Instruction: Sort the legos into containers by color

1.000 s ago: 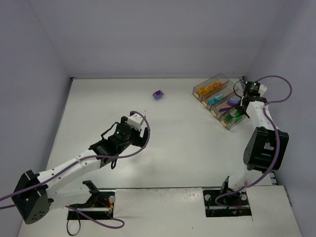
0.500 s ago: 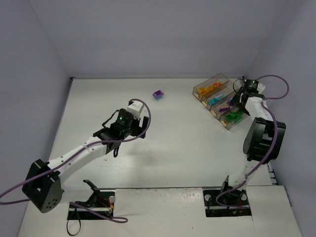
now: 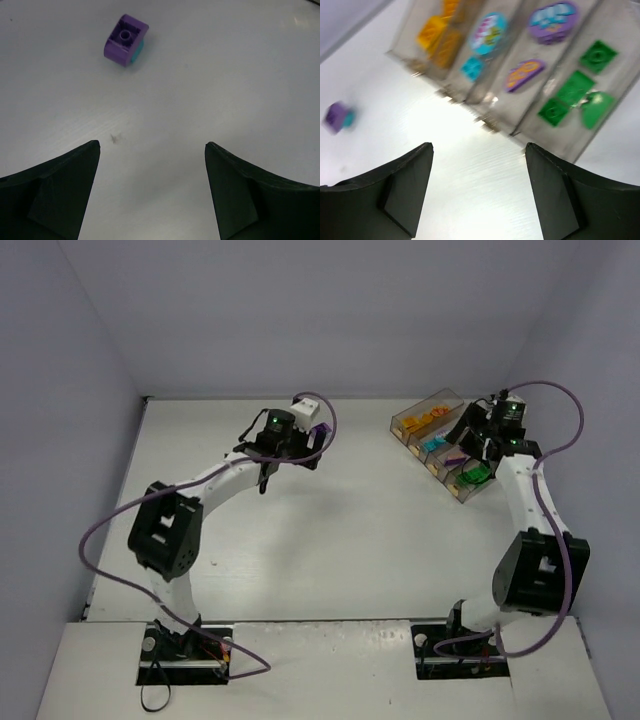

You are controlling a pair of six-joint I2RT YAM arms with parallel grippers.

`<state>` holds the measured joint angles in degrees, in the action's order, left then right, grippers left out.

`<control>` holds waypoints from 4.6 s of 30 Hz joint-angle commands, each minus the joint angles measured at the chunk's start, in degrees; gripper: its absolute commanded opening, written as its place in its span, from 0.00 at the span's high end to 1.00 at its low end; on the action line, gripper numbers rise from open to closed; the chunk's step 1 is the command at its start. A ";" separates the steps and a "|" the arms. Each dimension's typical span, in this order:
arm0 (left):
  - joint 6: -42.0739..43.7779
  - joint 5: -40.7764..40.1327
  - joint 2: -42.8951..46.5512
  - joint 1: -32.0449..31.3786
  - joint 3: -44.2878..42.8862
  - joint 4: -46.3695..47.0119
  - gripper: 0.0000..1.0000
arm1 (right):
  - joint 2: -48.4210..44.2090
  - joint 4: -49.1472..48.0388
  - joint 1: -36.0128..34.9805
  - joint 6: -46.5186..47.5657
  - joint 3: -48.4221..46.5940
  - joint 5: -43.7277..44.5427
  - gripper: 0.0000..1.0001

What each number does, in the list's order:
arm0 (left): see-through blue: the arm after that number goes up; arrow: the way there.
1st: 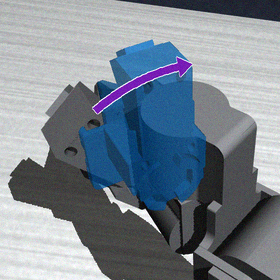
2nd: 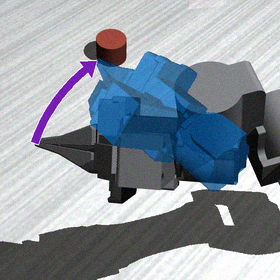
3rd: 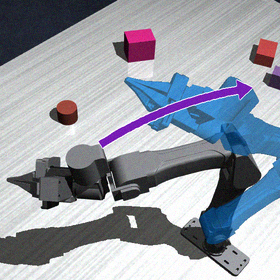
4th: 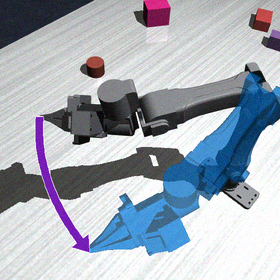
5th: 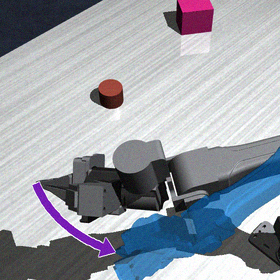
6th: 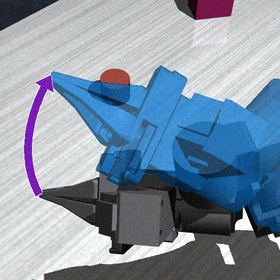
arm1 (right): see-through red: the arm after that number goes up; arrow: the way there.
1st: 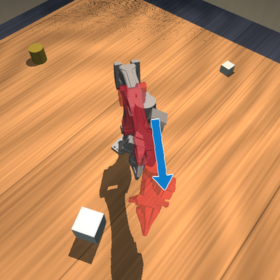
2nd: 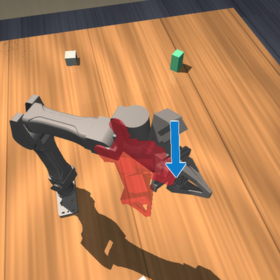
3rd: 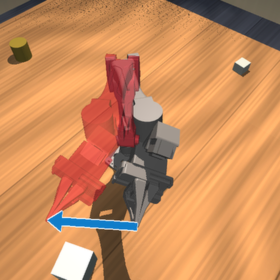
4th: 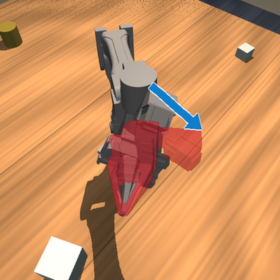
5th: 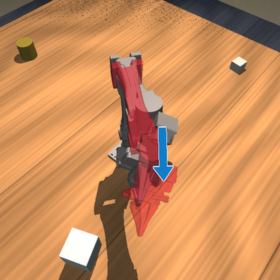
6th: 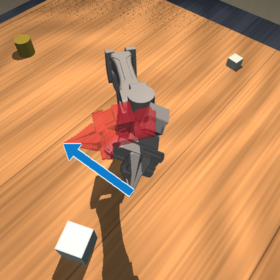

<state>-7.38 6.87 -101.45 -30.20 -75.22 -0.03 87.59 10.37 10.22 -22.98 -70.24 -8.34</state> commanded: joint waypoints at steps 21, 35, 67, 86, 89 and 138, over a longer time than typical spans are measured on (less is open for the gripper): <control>15.55 9.91 -35.21 5.94 -39.12 7.50 0.22 | -21.32 0.26 -3.45 0.66 12.23 -24.53 0.28; 12.65 13.78 -39.53 6.64 -43.78 9.61 0.48 | -22.73 1.41 -3.54 1.10 14.78 -26.03 0.28; -52.65 34.08 6.07 8.13 9.38 64.99 0.89 | -12.63 -28.21 -18.12 -2.42 9.61 -49.49 0.43; -48.44 36.10 18.47 8.14 14.75 57.96 0.89 | 0.12 -47.81 -28.41 -10.77 -4.11 -58.02 0.40; -47.82 36.37 19.01 8.13 14.58 56.90 0.89 | 0.56 -48.60 -29.02 -10.77 -4.73 -58.11 0.40; -47.02 40.32 24.81 9.63 15.28 56.45 0.89 | -4.97 -45.27 -29.12 1.09 11.35 -58.20 1.00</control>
<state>-52.84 47.66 -78.54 -20.97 -58.26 48.73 86.32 -34.30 -19.90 -26.72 -58.35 -66.02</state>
